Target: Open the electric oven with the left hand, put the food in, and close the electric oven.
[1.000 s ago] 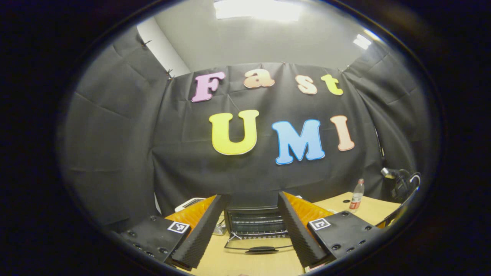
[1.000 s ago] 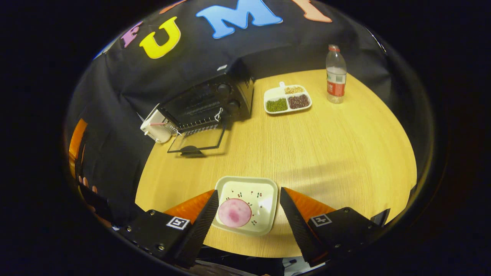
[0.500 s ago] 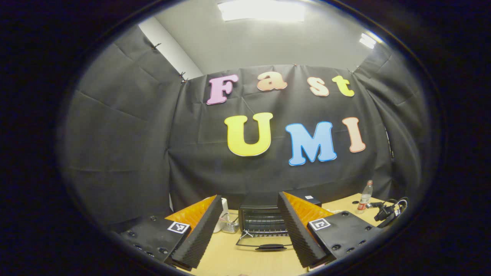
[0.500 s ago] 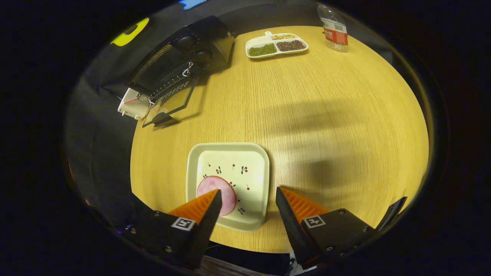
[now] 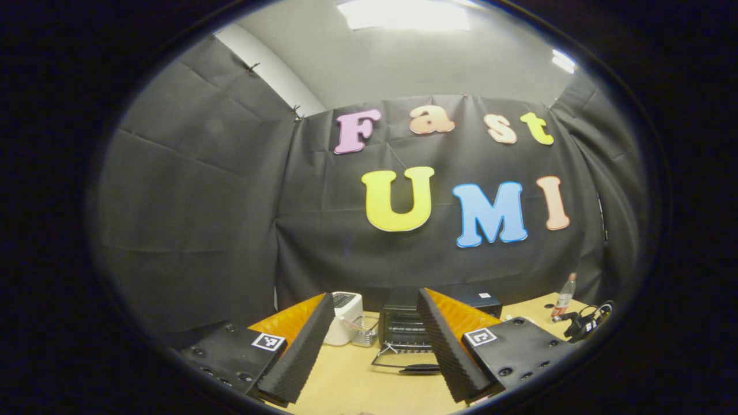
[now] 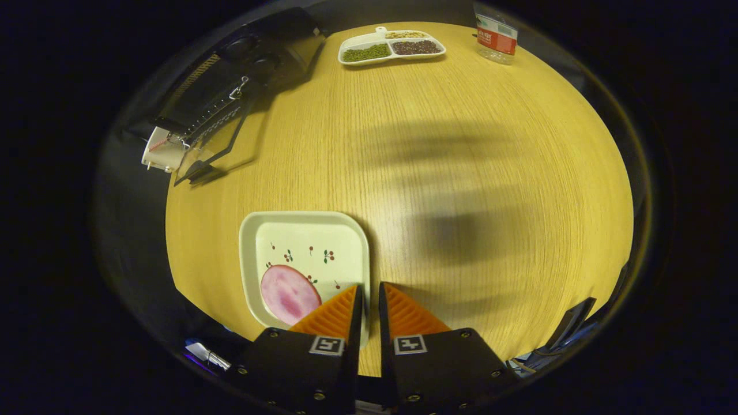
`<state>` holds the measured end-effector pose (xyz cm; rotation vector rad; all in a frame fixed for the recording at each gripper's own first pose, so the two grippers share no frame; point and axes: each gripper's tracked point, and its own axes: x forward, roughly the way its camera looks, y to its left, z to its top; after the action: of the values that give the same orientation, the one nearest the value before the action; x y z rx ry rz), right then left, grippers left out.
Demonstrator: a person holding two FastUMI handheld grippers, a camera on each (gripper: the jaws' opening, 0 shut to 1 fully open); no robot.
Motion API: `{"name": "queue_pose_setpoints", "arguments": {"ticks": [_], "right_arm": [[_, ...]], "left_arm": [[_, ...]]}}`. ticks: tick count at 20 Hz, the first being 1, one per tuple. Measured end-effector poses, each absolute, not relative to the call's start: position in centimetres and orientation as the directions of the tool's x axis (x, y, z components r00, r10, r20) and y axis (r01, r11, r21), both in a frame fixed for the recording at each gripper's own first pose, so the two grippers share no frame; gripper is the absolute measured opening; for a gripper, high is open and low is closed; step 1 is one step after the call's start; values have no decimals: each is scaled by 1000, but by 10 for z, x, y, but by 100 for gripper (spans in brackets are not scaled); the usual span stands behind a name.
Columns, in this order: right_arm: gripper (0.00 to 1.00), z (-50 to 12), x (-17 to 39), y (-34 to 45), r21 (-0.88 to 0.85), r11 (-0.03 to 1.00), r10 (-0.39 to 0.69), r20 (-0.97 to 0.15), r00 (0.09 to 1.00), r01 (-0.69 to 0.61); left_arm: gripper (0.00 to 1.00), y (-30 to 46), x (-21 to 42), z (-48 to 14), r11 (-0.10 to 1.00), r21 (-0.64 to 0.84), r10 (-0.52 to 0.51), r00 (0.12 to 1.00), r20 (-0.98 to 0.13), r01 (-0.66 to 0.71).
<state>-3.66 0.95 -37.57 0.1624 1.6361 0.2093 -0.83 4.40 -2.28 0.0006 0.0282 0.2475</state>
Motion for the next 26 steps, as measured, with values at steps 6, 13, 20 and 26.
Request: {"name": "queue_pose_setpoints", "arguments": {"ticks": [6,13,20,26], "right_arm": [[2,-377,-36,10,245,968,237,-963,-126,-50],[2,-377,-39,16,338,941,337,-924,-179,23],[1,-373,-50,32,479,877,475,-857,-200,33],[2,-356,-54,50,599,799,597,-779,-191,56]], "left_arm": [[100,59,-23,-17,956,6,294,956,-8,-294],[100,64,-25,-20,952,-21,304,953,-13,-304],[100,55,-25,-13,958,4,286,958,0,-286],[100,52,-21,-10,963,-6,268,963,5,-268]]}}
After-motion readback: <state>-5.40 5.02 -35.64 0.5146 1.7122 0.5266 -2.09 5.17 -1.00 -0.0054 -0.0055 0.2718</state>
